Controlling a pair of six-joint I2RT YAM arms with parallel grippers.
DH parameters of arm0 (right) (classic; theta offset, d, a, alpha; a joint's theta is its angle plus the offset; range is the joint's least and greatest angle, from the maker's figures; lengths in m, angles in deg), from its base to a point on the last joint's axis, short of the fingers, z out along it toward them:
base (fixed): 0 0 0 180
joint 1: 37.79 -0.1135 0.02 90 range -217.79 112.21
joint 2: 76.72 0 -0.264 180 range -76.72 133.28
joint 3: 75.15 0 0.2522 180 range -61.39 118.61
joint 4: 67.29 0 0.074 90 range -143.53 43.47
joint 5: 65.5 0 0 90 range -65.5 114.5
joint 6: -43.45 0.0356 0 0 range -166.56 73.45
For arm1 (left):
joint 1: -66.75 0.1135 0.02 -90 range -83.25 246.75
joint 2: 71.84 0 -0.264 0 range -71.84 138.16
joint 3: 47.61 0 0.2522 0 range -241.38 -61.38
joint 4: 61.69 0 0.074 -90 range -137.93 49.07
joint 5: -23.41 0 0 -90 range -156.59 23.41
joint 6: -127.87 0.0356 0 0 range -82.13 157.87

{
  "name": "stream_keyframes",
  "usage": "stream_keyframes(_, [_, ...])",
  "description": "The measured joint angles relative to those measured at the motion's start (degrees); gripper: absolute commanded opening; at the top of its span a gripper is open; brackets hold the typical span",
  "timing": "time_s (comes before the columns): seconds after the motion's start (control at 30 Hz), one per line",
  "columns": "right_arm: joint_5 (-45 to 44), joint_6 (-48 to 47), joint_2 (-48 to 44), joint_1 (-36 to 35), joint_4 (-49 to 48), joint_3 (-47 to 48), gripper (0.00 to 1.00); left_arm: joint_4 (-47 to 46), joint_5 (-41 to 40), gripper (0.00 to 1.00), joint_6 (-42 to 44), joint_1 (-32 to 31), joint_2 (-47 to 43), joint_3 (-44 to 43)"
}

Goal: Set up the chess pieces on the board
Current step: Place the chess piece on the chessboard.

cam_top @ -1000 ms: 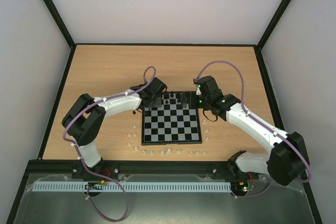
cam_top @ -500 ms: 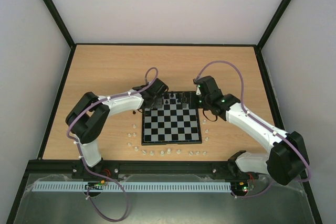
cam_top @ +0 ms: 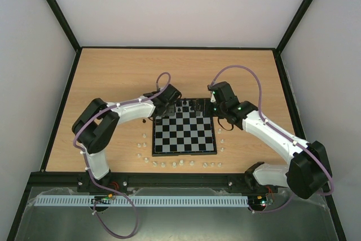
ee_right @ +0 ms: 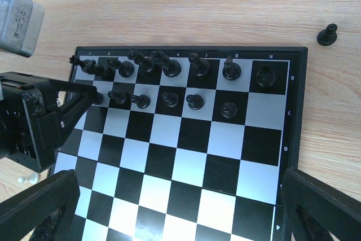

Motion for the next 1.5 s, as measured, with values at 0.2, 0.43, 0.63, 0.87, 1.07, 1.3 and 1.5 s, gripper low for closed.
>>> stream_keyframes(0.2, [0.0,0.0,0.0,0.0,0.0,0.0,0.99,-0.59,-0.28,0.06,0.02,0.0,0.68,-0.04])
stream_keyframes(0.43, [0.22,0.0,0.0,0.0,0.0,0.0,0.99,-0.81,-0.31,0.18,0.02,0.0,0.7,-0.04])
stream_keyframes(0.63, [0.74,0.0,0.15,0.0,0.0,0.0,0.98,-0.74,-0.31,0.31,0.24,0.0,0.7,-0.07])
stream_keyframes(0.87, [0.92,0.0,0.15,0.0,-0.02,0.0,0.99,0.46,-0.35,0.35,0.24,-0.15,-0.83,0.02])
stream_keyframes(1.07, [0.22,0.0,0.15,0.0,-0.07,0.0,0.99,1.25,-1.18,0.46,0.98,-0.72,-12.33,2.05])
stream_keyframes(1.3, [-2.67,0.0,0.15,0.0,-0.26,-0.04,0.99,-0.46,-4.17,0.92,3.78,-0.76,-29.2,7.82])
stream_keyframes(1.5, [-5.55,0.02,0.15,0.0,-0.79,-0.7,0.99,-4.57,-4.57,0.99,5.55,-0.74,-34.1,14.78])
